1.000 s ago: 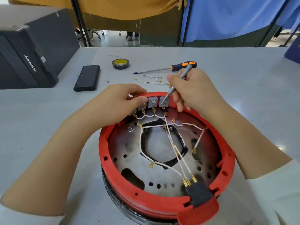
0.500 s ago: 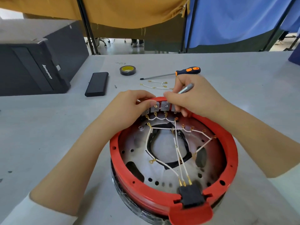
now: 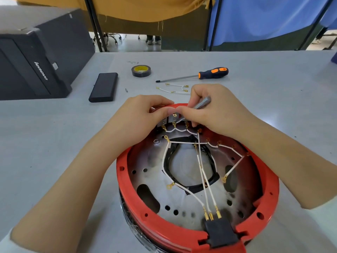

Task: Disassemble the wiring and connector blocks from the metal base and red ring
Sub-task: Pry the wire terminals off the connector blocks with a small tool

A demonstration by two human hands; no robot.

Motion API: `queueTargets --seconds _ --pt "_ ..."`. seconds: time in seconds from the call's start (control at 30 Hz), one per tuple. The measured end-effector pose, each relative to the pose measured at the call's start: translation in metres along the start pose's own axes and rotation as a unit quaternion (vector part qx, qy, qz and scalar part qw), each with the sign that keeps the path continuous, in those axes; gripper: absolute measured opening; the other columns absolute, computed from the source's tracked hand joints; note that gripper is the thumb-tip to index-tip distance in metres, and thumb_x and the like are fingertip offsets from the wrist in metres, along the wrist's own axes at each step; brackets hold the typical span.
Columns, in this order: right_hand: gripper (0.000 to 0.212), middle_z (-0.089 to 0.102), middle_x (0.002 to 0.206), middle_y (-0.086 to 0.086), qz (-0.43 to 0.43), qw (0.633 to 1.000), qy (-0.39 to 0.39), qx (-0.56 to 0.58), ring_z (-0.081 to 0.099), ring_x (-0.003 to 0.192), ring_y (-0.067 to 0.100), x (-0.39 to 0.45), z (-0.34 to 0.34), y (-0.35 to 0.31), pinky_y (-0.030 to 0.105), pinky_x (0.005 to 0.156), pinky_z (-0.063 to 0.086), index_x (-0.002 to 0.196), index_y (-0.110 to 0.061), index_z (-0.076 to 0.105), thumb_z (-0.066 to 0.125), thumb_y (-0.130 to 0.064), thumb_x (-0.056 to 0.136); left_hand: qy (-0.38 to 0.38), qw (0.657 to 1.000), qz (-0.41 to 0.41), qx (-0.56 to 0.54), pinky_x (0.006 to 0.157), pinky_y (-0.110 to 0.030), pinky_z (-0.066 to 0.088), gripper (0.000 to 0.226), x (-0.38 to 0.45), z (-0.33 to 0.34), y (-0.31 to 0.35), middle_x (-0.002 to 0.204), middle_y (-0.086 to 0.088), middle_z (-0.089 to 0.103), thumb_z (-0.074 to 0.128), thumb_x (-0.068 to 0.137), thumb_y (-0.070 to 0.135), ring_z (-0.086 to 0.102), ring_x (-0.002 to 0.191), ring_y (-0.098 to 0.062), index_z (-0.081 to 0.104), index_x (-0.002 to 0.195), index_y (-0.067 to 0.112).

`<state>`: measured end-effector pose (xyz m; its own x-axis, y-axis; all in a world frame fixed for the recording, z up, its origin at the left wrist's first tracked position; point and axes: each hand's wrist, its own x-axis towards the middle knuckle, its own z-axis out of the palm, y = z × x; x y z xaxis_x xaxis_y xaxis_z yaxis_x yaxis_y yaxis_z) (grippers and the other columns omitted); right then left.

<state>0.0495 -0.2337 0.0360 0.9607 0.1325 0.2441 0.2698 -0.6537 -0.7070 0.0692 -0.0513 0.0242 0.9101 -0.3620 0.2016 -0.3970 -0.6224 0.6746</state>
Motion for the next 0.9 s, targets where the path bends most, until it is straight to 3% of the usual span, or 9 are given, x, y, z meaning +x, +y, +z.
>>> queueTargets --seconds 0.07,0.13,0.3,0.53,0.77,0.9 --pt "0.033 0.065 0.052 -0.008 0.002 1.0 0.006 0.008 0.052 0.039 0.0 0.0 0.001 -0.001 0.011 0.038 0.037 0.064 -0.024 0.051 0.067 -0.052 0.073 -0.001 1.0 -0.004 -0.003 0.069 0.001 0.039 0.019 0.0 0.0 0.0 0.088 0.027 0.067 0.056 0.087 0.047 0.057 0.085 0.015 0.068 0.102 0.041" --pt "0.03 0.065 0.051 -0.005 -0.002 0.999 0.024 0.023 0.048 0.035 0.001 0.001 0.001 0.001 0.009 0.038 0.033 0.063 -0.022 0.05 0.069 -0.036 0.082 -0.002 1.0 -0.008 -0.01 0.072 -0.004 0.042 0.018 -0.001 0.0 0.0 0.089 0.026 0.068 0.057 0.087 0.046 0.058 0.086 0.012 0.068 0.101 0.041" --pt "0.033 0.063 0.049 0.0 -0.005 0.998 0.036 0.059 0.043 0.033 0.007 -0.001 -0.001 0.001 0.016 0.041 0.035 0.062 -0.021 0.045 0.066 -0.028 0.087 -0.003 1.0 -0.016 -0.012 0.083 -0.017 0.046 0.023 -0.002 -0.001 0.0 0.094 0.02 0.069 0.057 0.088 0.044 0.06 0.09 0.004 0.068 0.107 0.038" --pt "0.032 0.064 0.052 0.001 -0.002 0.999 0.013 0.041 0.045 0.033 0.01 -0.002 0.0 -0.002 0.027 0.045 0.045 0.064 -0.018 0.046 0.065 -0.028 0.088 -0.004 1.0 -0.011 -0.01 0.083 -0.016 0.046 0.021 -0.002 0.0 0.0 0.096 0.021 0.069 0.057 0.089 0.045 0.06 0.093 0.005 0.068 0.106 0.039" --pt "0.033 0.061 0.046 0.003 0.017 0.999 -0.003 0.038 0.035 0.026 0.009 0.007 0.0 -0.006 0.018 0.033 0.03 0.061 -0.016 0.045 0.063 -0.021 0.088 -0.008 1.0 -0.016 -0.003 0.079 -0.011 0.043 0.018 -0.002 -0.001 0.0 0.094 0.022 0.068 0.056 0.089 0.045 0.059 0.091 0.006 0.067 0.103 0.042" --pt "0.031 0.064 0.048 0.004 0.045 0.998 -0.03 0.036 0.035 0.025 0.013 0.017 -0.002 -0.006 0.016 0.031 0.029 0.061 -0.015 0.045 0.062 -0.02 0.086 -0.007 1.0 -0.015 0.005 0.081 -0.015 0.045 0.018 -0.001 -0.001 0.0 0.093 0.019 0.069 0.055 0.089 0.045 0.06 0.09 0.004 0.067 0.103 0.042"
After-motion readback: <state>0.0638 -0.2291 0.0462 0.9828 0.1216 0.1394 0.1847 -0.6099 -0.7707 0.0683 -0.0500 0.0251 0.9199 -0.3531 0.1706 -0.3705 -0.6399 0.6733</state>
